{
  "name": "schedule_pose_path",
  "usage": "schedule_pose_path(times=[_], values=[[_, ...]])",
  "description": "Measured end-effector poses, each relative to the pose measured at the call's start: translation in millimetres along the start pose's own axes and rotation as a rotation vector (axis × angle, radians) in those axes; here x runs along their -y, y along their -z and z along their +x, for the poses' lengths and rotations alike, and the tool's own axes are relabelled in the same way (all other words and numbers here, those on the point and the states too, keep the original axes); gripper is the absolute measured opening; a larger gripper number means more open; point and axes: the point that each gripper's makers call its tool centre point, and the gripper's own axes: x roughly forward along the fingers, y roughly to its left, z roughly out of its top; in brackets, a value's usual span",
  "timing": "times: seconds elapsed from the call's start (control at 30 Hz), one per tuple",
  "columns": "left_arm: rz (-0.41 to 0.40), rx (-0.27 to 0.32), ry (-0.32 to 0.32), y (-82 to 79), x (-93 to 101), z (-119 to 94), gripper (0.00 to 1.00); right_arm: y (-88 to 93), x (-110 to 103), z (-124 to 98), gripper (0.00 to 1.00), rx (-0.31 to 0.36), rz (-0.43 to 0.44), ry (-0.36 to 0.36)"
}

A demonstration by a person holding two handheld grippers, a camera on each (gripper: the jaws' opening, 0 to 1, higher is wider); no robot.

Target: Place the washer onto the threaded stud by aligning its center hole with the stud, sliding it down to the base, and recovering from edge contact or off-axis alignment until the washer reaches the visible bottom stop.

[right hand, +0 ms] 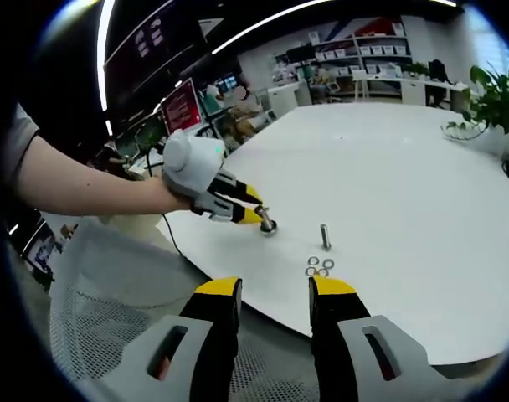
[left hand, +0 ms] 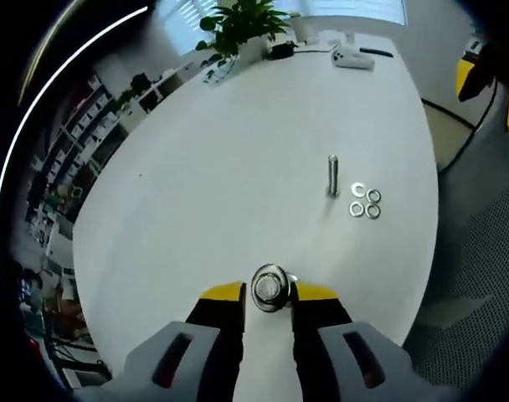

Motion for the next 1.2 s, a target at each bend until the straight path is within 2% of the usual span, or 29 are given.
schedule_pose_path(times=[0.13, 0.2, 0.3, 0.4, 0.5, 0.57, 0.63, 0.67, 0.7, 1.0, 1.2], values=[[-0.022, 0.017, 0.032, -1.8, 4.1, -3, 0.22, 0.3, -1, 0, 0.35, -0.002, -0.003, -0.003], [-0.048, 0.047, 0.036, -5.0, 2.7, -8, 0.22, 0.3, 0, 0, 0.35, -0.002, -0.002, -0.002], [-0.138, 0.089, 0.037, -6.4, -5.3, -13, 0.22, -0.2, -1, 0, 0.35, 0.002, 0.001, -0.002], [-0.274, 0.126, 0.049, -7.5, -16.5, -15, 0.22, 0.2, -1, 0, 0.34, -0.001, -0.003, -0.006], [-0.344, 0.144, 0.07, -8.4, -20.3, -13, 0.22, 0.2, -1, 0, 0.34, -0.001, -0.003, -0.006], [-0.332, 0.13, 0.079, -6.1, -17.1, -7, 0.22, 0.5, -1, 0, 0.34, -0.002, -0.004, -0.005], [-0.264, 0.077, 0.086, 0.8, -8.2, -2, 0.21, 0.7, -1, 0, 0.34, -0.003, -0.005, -0.006], [-0.282, 0.084, 0.084, -0.6, -5.5, 1, 0.21, 0.7, -1, 0, 0.34, -0.004, -0.006, -0.005], [-0.248, 0.055, 0.079, 2.3, -2.2, 2, 0.2, 0.6, -1, 0, 0.34, -0.004, -0.006, -0.005], [-0.221, 0.057, 0.084, -3.2, -0.2, 10, 0.2, 0.9, -1, 0, 0.34, -0.006, -0.005, -0.003], [-0.236, 0.073, 0.08, -4.6, -0.9, 4, 0.25, 1.4, -2, 1, 0.34, -0.009, -0.008, -0.009]])
